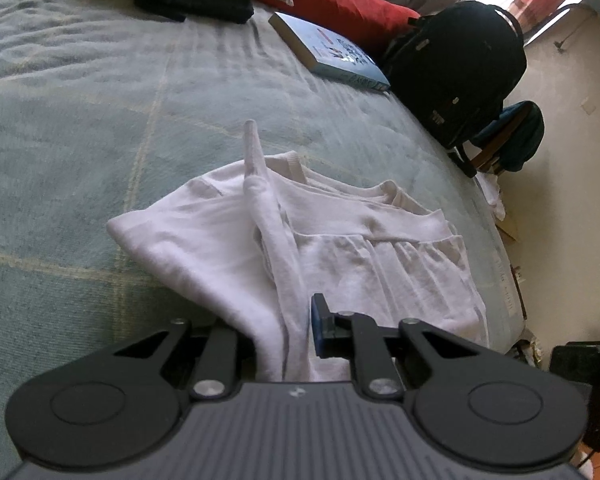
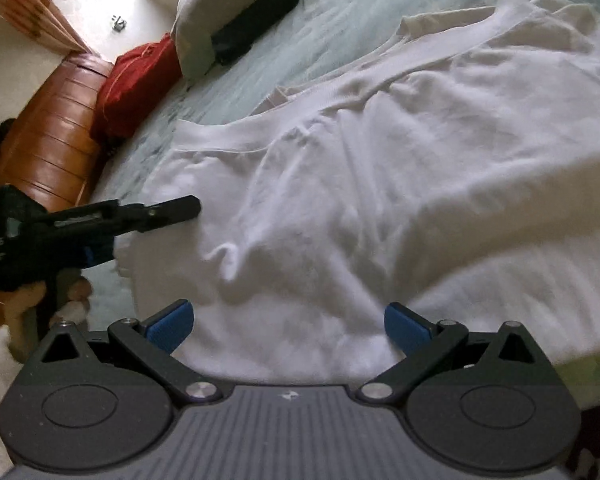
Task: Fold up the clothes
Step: 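Lift the held shirt side with the left gripper toward the shirt body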
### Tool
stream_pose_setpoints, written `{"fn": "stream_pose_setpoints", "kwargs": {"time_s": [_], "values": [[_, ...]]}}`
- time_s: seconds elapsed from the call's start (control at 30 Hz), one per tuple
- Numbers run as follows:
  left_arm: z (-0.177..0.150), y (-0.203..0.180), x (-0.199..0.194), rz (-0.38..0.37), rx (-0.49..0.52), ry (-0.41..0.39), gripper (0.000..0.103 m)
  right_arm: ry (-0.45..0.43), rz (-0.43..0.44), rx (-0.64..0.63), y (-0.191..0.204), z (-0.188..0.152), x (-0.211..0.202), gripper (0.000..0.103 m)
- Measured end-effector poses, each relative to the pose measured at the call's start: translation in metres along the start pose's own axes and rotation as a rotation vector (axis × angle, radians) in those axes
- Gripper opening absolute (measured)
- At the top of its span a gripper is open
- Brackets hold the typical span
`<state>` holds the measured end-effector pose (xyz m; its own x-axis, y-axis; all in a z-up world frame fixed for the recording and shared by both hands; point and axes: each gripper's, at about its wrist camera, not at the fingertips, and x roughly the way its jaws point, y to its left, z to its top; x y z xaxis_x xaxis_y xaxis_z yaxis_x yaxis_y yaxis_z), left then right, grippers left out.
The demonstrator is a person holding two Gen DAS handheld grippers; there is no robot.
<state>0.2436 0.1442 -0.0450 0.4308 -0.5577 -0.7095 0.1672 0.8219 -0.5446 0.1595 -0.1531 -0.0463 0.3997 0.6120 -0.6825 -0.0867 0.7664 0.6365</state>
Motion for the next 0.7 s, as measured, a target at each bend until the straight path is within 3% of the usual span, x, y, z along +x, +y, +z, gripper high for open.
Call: {"fn": "stream_pose_setpoints", "kwargs": {"time_s": [0.4,0.7], "values": [[0.010,-0.058,-0.003,-0.011,0.065,0.009,0.014,-0.151,-0.215,-0.362,-0.009,-0.020,-0.060,0.103],[0.019,-0.127,0.013,-0.027,0.125,0.031,0.015,-0.249,-0.173,-0.436,-0.027,-0.041,-0.099,0.103]]}}
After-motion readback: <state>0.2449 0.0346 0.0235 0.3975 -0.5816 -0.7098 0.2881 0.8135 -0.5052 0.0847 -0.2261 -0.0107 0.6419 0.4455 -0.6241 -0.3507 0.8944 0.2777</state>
